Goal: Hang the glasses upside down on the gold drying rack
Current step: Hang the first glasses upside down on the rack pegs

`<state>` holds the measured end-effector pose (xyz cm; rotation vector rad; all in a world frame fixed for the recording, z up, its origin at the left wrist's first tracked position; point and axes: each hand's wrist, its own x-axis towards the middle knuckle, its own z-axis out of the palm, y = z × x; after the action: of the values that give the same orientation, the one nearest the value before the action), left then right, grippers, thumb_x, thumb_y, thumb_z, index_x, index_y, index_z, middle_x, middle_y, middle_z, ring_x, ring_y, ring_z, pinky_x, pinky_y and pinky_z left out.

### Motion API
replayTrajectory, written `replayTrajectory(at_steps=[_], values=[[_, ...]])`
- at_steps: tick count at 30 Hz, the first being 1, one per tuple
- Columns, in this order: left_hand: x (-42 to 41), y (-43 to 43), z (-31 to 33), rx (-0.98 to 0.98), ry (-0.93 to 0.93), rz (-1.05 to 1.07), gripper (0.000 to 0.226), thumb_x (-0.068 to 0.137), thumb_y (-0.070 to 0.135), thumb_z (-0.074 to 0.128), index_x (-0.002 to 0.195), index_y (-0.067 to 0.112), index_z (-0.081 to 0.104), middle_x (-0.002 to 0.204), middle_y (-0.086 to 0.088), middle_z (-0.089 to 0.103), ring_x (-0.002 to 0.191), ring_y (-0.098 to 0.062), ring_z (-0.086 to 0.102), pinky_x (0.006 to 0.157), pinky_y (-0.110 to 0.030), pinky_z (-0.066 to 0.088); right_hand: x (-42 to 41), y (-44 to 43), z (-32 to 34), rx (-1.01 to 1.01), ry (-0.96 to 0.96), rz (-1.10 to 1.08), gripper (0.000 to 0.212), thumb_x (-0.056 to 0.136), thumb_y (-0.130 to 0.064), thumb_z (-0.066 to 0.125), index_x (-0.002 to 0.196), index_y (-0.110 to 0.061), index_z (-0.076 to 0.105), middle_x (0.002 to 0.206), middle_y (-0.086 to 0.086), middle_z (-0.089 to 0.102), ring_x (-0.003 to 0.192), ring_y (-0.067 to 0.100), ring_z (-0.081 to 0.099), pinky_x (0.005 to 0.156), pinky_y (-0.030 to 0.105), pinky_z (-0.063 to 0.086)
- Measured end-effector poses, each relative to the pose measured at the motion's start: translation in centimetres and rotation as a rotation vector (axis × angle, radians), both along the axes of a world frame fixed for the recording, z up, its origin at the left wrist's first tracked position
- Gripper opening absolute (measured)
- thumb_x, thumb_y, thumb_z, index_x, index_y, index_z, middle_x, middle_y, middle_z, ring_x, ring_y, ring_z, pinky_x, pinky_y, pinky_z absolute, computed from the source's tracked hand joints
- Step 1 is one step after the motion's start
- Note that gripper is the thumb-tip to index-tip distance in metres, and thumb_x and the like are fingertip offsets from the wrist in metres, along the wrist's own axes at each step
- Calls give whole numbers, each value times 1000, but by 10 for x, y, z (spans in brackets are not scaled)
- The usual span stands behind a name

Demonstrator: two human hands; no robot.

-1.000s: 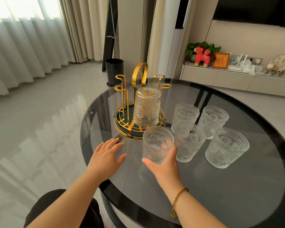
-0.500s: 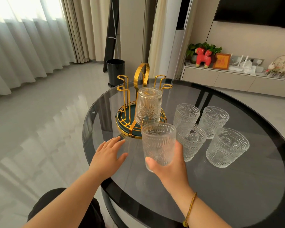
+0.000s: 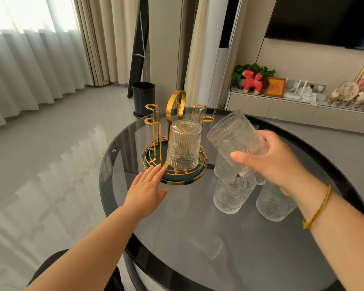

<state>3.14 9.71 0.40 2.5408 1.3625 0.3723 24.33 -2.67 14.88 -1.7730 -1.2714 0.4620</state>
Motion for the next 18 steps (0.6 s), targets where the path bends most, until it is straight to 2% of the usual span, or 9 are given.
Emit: replayTrajectory(at_steps=[2, 4, 7, 11, 14, 18], values=[[1, 3, -2, 25, 19, 7, 59, 92, 42, 34, 141, 25, 5, 155, 1, 9, 142, -17, 1, 115, -36, -1, 10, 8, 10, -51, -10, -23, 65, 57, -35, 76, 111, -21, 42, 106, -3, 53, 95, 15, 54, 77, 32, 45], [0, 4, -4, 53, 23, 11, 58, 92, 42, 33, 141, 25, 6, 154, 2, 11, 142, -16, 2, 115, -36, -3, 19, 15, 21, -96, -12, -45, 61, 59, -34, 75, 108, -20, 40, 109, 0, 50, 96, 18, 52, 80, 37, 48], [0, 4, -7, 76, 21, 15, 57, 92, 42, 31, 140, 26, 4, 154, 3, 11, 142, -16, 2, 114, -35, -4, 29, 26, 35, -102, -6, -59, 63, 63, -31, 73, 114, -16, 39, 101, -3, 44, 85, 11, 49, 70, 32, 48], [-3, 6, -10, 99, 13, 7, 58, 92, 42, 31, 140, 29, 2, 154, 4, 11, 142, -16, 2, 114, -34, -6, 38, 41, 46, -68, -35, -115, 75, 63, -32, 73, 124, -12, 35, 110, -1, 36, 100, 16, 42, 86, 36, 43], [-5, 6, -12, 114, -18, 3, 58, 92, 43, 32, 140, 30, 2, 154, 4, 13, 142, -15, 3, 113, -32, -7, 37, 52, 51, -14, -99, -101, 75, 65, -31, 73, 126, -12, 34, 119, 1, 38, 103, 13, 35, 84, 30, 34], [-5, 7, -14, 112, -68, 5, 57, 91, 44, 31, 139, 31, 4, 153, 5, 14, 142, -14, 3, 109, -28, -9, 32, 67, 56, 44, -250, -47, 75, 62, -32, 74, 124, -13, 36, 127, 5, 44, 102, 11, 37, 83, 25, 31]])
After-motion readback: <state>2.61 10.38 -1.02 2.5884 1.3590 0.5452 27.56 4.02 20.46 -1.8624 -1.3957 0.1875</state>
